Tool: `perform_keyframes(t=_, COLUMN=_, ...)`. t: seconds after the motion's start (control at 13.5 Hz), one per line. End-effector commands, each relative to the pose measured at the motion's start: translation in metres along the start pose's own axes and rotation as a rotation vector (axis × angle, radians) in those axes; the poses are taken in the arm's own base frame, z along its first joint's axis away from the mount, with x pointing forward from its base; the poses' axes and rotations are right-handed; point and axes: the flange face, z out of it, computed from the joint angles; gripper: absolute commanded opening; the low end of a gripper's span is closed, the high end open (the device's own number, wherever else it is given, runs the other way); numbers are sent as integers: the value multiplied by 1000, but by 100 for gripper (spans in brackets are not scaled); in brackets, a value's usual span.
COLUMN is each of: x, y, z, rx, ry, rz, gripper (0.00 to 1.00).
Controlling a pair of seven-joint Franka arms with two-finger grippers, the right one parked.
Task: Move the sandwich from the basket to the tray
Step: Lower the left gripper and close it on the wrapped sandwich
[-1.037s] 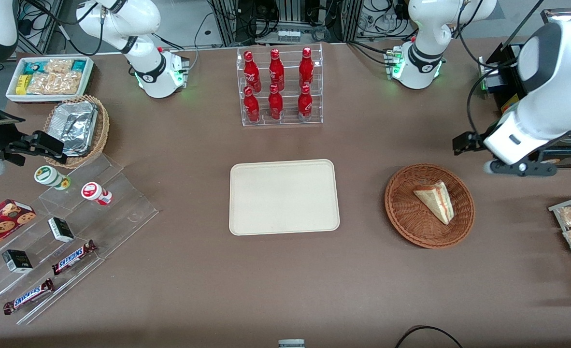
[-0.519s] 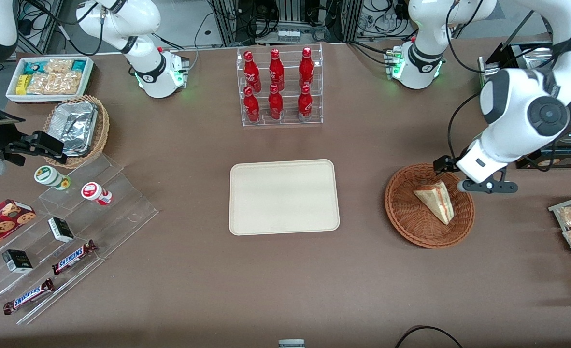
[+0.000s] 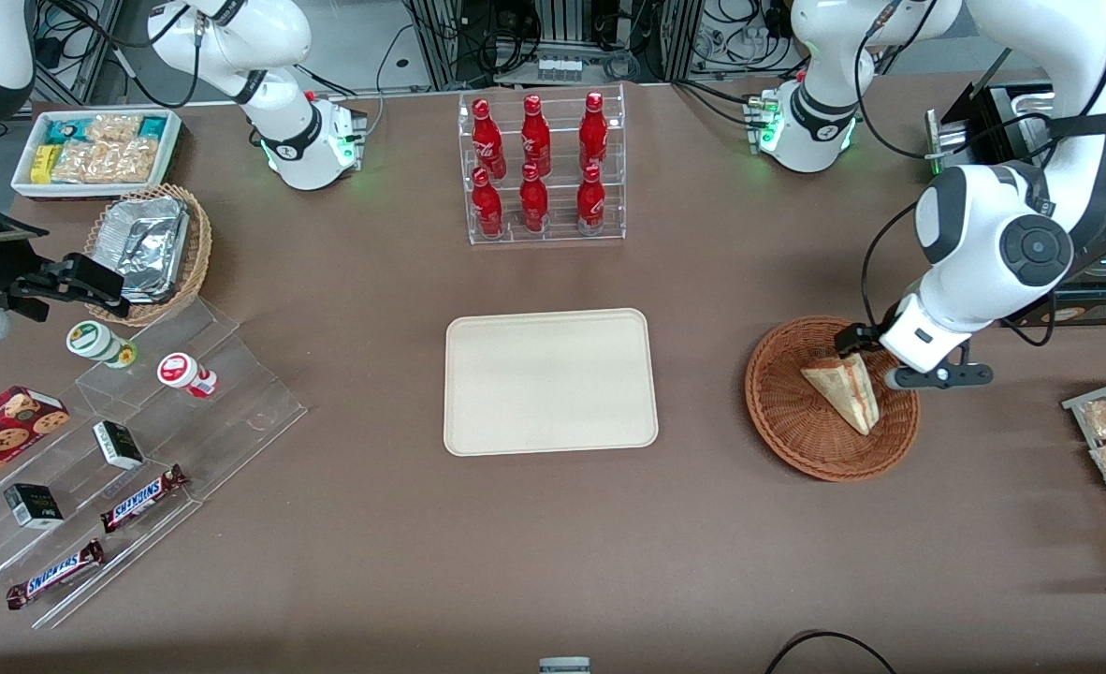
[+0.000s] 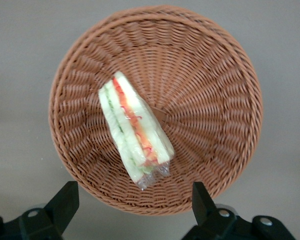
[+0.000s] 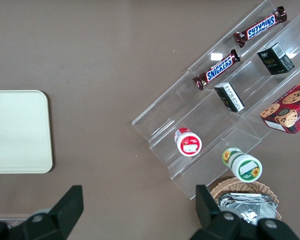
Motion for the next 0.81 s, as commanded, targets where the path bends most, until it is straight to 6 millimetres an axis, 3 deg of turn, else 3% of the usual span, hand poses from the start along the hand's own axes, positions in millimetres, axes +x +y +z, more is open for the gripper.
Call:
perform_keyframes(t=0.0, x=-3, y=0, z=8, rx=-11, ry=23, rz=-171, gripper=100)
perform_keyframes(t=0.3, x=-1, y=2, z=25, rx=-21, ry=30, rz=-477, gripper=100)
perform_keyframes(t=0.74, x=3, y=3, z=44, rx=-20, ry=19, rz=-527, gripper=100)
